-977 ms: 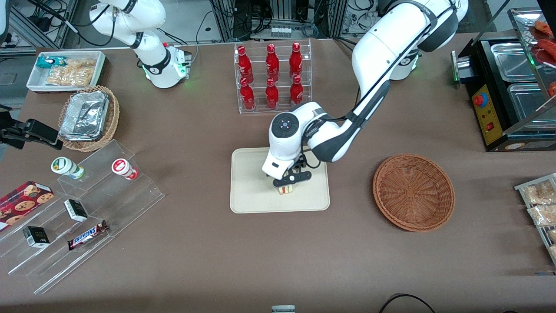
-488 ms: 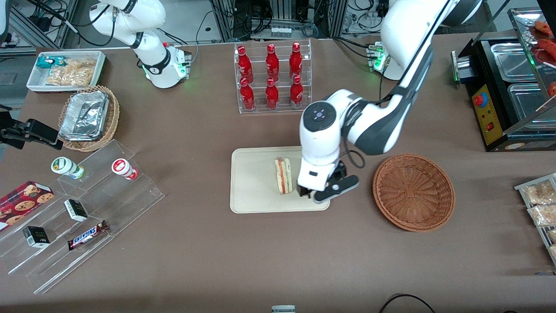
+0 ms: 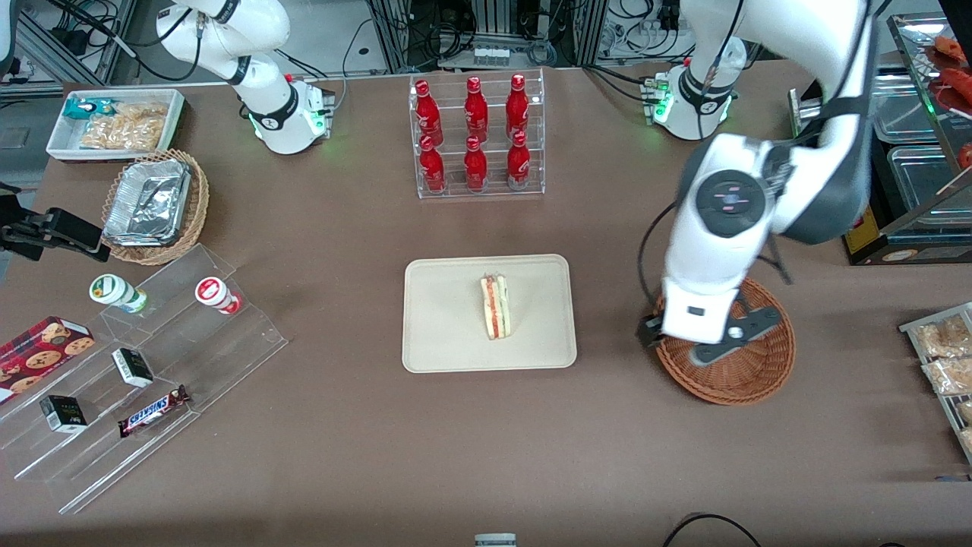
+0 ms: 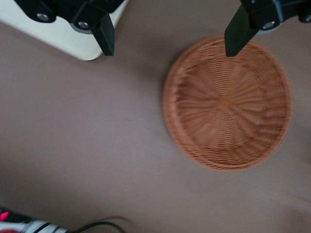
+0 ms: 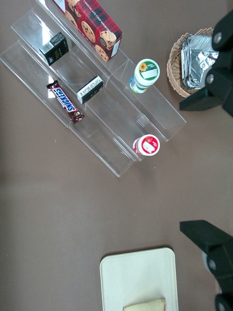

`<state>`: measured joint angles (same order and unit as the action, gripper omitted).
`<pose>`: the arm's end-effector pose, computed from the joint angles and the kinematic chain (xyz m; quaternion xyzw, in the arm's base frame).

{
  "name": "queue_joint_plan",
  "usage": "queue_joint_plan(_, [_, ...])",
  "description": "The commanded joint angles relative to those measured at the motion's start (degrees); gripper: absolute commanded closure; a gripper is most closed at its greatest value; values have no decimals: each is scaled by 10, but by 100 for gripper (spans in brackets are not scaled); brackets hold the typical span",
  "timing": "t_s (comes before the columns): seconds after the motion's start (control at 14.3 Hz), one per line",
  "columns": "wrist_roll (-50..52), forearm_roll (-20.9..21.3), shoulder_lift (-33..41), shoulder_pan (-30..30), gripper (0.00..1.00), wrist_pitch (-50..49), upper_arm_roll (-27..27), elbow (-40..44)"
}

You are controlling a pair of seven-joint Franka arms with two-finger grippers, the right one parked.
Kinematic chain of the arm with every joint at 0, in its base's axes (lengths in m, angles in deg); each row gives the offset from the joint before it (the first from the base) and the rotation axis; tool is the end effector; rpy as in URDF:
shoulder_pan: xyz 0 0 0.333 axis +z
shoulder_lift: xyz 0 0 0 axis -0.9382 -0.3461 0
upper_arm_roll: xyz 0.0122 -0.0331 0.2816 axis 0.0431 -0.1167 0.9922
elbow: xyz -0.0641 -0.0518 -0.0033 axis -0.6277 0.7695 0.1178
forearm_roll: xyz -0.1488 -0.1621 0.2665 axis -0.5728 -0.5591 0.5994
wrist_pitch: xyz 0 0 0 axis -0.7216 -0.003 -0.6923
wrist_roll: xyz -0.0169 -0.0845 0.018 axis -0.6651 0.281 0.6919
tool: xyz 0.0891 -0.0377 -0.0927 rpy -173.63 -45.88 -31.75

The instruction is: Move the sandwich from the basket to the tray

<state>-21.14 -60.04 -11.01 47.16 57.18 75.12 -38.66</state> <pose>0.5722 -0.1820 0.4234 -0.9734 -0.2150 -0.0439 0.0666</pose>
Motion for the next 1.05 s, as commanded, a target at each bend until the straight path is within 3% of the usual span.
queue_joint_plan(0.0, [-138, -42, 63, 111, 0, -49, -57, -28])
queue_joint_plan(0.28, [-268, -44, 119, 185, 0, -140, -67, -28])
queue_joint_plan(0.56, [-336, -65, 176, 277, 0, -232, -144, -25])
queue_joint_plan(0.98, [-338, -65, 201, 278, 0, -259, -151, -20])
